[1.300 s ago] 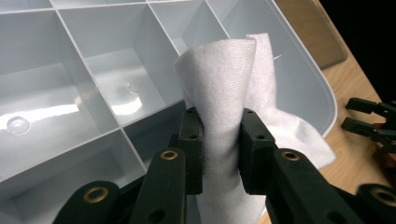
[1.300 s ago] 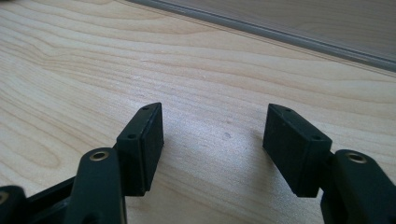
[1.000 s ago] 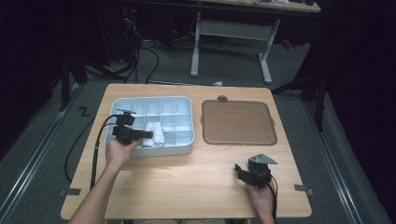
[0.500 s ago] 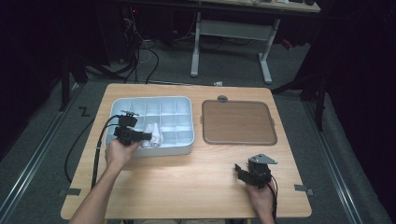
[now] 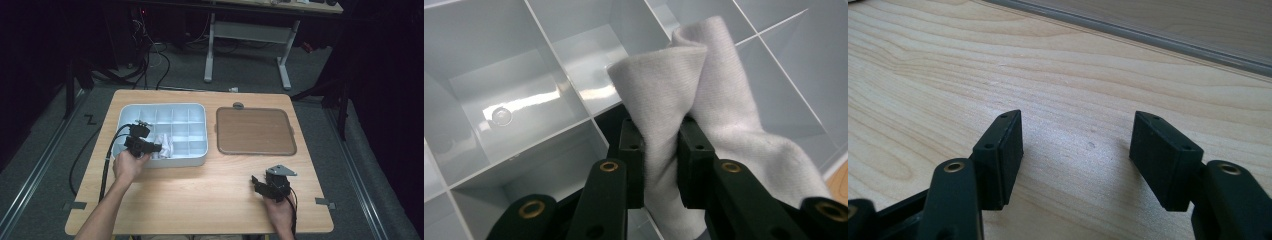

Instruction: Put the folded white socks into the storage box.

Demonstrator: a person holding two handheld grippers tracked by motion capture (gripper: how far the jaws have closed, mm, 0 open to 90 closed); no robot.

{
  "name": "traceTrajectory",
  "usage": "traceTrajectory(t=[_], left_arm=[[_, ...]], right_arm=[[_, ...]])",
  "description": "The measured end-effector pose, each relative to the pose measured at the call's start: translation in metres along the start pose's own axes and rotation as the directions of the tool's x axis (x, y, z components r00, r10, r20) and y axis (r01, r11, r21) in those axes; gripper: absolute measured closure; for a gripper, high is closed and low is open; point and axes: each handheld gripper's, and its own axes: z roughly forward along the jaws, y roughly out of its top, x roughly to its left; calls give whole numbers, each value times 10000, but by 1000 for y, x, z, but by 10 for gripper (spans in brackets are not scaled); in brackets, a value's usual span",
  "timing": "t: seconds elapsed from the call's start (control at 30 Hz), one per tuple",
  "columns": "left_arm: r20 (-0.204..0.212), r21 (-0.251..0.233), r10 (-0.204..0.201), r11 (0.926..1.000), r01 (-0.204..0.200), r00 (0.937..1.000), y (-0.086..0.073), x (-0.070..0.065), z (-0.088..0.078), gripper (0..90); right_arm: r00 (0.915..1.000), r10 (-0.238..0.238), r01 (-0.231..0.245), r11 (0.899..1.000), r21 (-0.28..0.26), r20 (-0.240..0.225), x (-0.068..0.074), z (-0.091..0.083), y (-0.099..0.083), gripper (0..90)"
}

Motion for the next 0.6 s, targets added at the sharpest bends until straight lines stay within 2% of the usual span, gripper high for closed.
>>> traceTrajectory(t=[0.13,0.2,0.3,0.53,0.6], left_arm=[[-109,58,95,9999,-95,9999,-1,-1,1,769],[-291,162,411,9990,-406,9987,-2,-4,3,770],[-422,237,632,9978,-622,9971,-3,-5,3,771],[-535,294,590,9979,-575,9968,-4,-6,6,772],[-581,348,702,9971,-683,9958,-5,-7,7,774]], right_arm=[[10000,8,-8,10000,-1,1,0,0,0,385],[10000,0,0,10000,-1,1,0,0,0,385],[10000,2,-2,10000,0,0,0,0,0,385],[10000,-3,3,10000,0,-2,0,0,0,385],[10000,0,0,10000,-2,-1,0,0,0,385]])
